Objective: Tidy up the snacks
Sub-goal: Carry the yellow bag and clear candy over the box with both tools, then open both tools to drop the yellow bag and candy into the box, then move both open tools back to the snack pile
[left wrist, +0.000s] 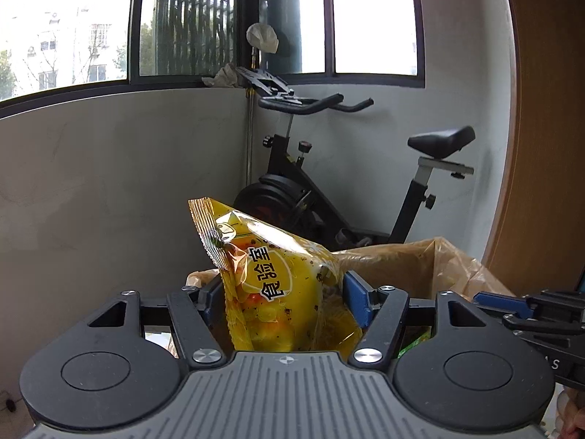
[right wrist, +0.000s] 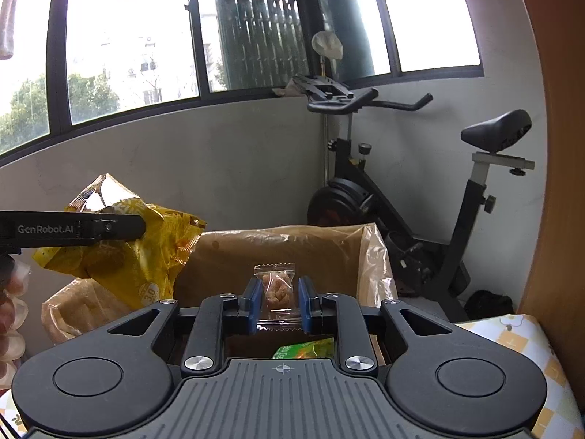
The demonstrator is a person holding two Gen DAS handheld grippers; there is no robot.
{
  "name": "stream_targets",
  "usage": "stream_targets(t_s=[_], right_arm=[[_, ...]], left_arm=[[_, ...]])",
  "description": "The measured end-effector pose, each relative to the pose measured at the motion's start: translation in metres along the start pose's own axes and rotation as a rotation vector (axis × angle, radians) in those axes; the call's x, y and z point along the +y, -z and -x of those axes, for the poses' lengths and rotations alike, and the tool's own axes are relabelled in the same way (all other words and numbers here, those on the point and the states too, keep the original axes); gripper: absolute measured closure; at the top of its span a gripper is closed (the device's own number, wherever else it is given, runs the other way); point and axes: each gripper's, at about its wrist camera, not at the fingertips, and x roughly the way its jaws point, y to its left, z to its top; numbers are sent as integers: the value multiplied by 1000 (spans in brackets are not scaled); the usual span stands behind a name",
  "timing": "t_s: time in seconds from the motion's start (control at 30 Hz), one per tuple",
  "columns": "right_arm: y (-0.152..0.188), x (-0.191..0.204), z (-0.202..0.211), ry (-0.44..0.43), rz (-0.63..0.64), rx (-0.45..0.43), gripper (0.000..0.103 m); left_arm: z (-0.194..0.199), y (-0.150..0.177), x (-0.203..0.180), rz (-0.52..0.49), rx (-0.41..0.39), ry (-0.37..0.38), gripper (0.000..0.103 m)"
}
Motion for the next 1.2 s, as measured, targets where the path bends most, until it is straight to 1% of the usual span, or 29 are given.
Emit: stream_targets(t_s=[0.07, 0.13, 0.2, 0.27, 0.3, 0.33, 0.37, 0.4, 0.43, 0.47, 0.5, 0.53, 0.6, 0.67, 0.7, 0.73, 0.8, 0.87, 0.97, 1.03, 1.2], right_arm=[[2, -2, -1, -4, -3, 18, 78], [2, -4, 1, 2, -8, 13, 71], [3, -9, 7, 9, -21, 12, 70], [4, -14, 13, 6, -37, 3, 68], [5, -16, 16, 5, -41, 0, 63], [6, -18, 21, 4, -45, -4, 54], [7, -20, 26, 7, -47, -9, 48], [9, -22, 31, 5, -50, -17, 40], [11, -24, 36, -3, -53, -22, 36], [12, -27, 42, -17, -58, -28, 34], [14, -30, 48, -23, -62, -32, 28], [16, -31, 53, -14, -65, -35, 17], [21, -34, 64, 7, -70, -55, 10], [25, -40, 74, 9, -81, -66, 9], [28, -42, 78, 13, -89, -65, 4], [31, -43, 81, 20, -97, -66, 0], [39, -45, 88, 47, -103, -77, 0], [49, -45, 93, 66, -89, -86, 0], [67, -40, 98, 105, -49, -87, 0], [77, -40, 99, 105, -39, -68, 0], [113, -41, 96, 142, -23, -50, 0]], left_arm=[[-1, 3, 3, -19, 21, -10, 28], [4, 6, 6, -34, 11, -13, 16], [11, 10, 8, -41, -6, -26, 13], [20, 13, 12, -26, -3, -23, 12], [26, 15, 16, -10, -2, -12, 12], [31, 16, 19, 9, -3, -6, 12], [37, 17, 23, 27, -7, -4, 11], [43, 17, 26, 50, -15, -7, 10], [49, 17, 30, 68, -23, -8, 8], [54, 18, 33, 90, -36, -7, 8], [62, 20, 38, 109, -49, -6, 7], [69, 21, 42, 124, -58, -7, 7], [82, 26, 47, 142, -64, -20, 7], [94, 32, 49, 143, -68, -44, 7], [101, 36, 50, 139, -72, -58, 6], [107, 40, 50, 138, -79, -63, 4], [120, 50, 52, 140, -106, -54, 0], [129, 62, 54, 149, -124, -39, 0], [136, 80, 53, 159, -94, -38, 0], [137, 94, 51, 154, -73, -39, 0], [138, 134, 44, 125, -50, -102, 0]])
